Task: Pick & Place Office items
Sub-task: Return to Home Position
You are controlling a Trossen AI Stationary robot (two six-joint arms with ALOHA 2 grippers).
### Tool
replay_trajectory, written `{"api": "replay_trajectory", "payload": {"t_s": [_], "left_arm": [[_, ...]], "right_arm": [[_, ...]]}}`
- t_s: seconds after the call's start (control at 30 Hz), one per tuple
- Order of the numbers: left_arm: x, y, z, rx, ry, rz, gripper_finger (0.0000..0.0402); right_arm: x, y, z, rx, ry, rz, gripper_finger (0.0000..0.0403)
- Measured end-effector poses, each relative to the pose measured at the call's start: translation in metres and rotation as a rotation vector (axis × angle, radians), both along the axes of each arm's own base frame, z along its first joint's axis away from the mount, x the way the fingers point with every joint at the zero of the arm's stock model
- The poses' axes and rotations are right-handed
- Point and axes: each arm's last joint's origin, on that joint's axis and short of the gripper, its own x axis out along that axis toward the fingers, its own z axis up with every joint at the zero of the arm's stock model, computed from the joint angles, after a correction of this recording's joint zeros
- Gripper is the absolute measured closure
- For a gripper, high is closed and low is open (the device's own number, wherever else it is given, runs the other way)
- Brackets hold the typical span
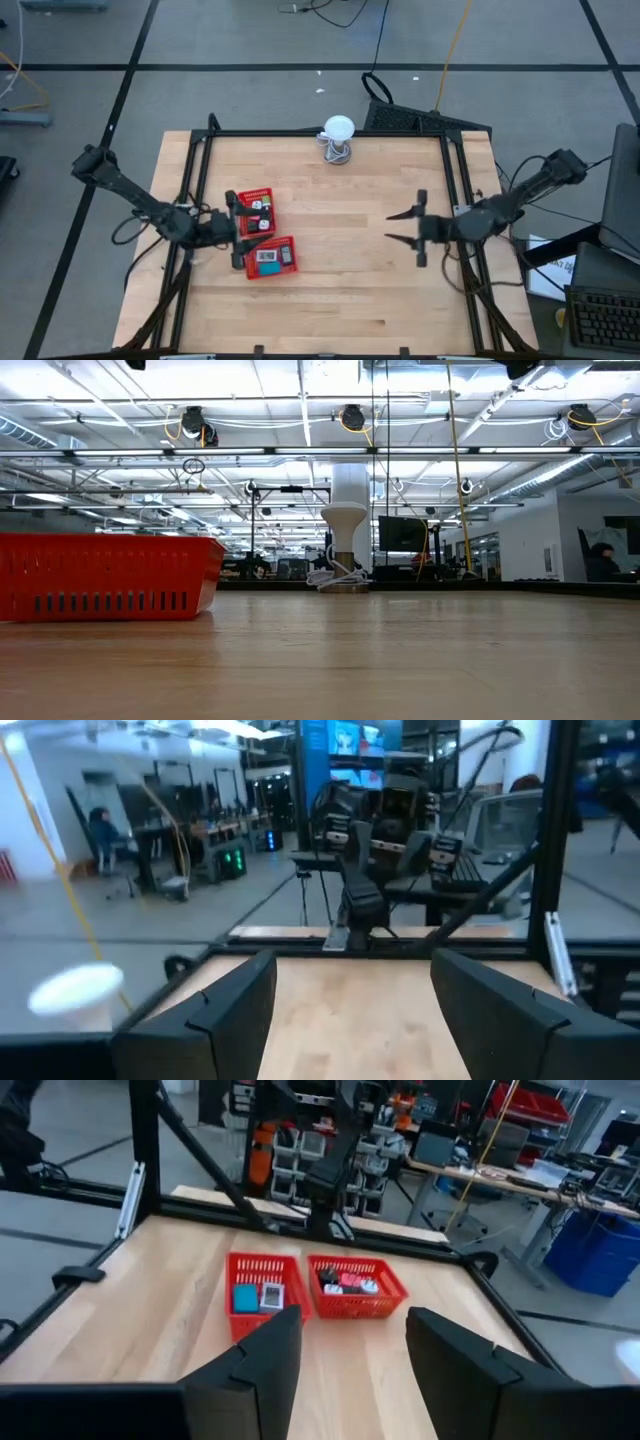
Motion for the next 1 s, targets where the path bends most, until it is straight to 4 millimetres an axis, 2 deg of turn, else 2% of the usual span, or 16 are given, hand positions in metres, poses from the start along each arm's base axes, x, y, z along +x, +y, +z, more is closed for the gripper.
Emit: {"api": "replay_trajectory", "payload": {"t_s": [0.13, 0.23, 0.4, 0.57, 0.63, 0.77, 1.0], "left_arm": [[0.0, 0.002, -0.001, 0.076, 0.03, 0.013, 0.0132], [0.007, 0.012, -0.01, 0.041, 0.081, 0.045, 0.0132], [0.011, 0.041, -0.051, -0.098, 0.113, 0.035, 0.0132], [-0.018, 0.066, -0.074, -0.157, -0.038, 0.071, 0.0133], [-0.032, 0.072, -0.088, -0.178, -0.05, 0.1, 0.0133], [-0.054, 0.078, -0.101, -0.233, -0.131, 0.108, 0.0133], [-0.07, 0.081, -0.1, -0.2, -0.099, 0.146, 0.0133]], "right_arm": [[-0.019, -0.011, 0.0, 0.023, 0.06, -0.01, 0.0233], [-0.028, -0.016, -0.011, 0.029, 0.117, -0.019, 0.023], [-0.033, -0.022, -0.027, 0.056, 0.083, -0.034, 0.0231], [-0.042, -0.031, -0.032, 0.107, 0.057, -0.063, 0.0229], [-0.048, -0.034, -0.031, 0.133, 0.041, -0.066, 0.0229], [-0.059, -0.04, -0.027, 0.186, 0.007, -0.068, 0.0233], [-0.073, -0.048, -0.024, 0.2, -0.021, -0.066, 0.023]]}}
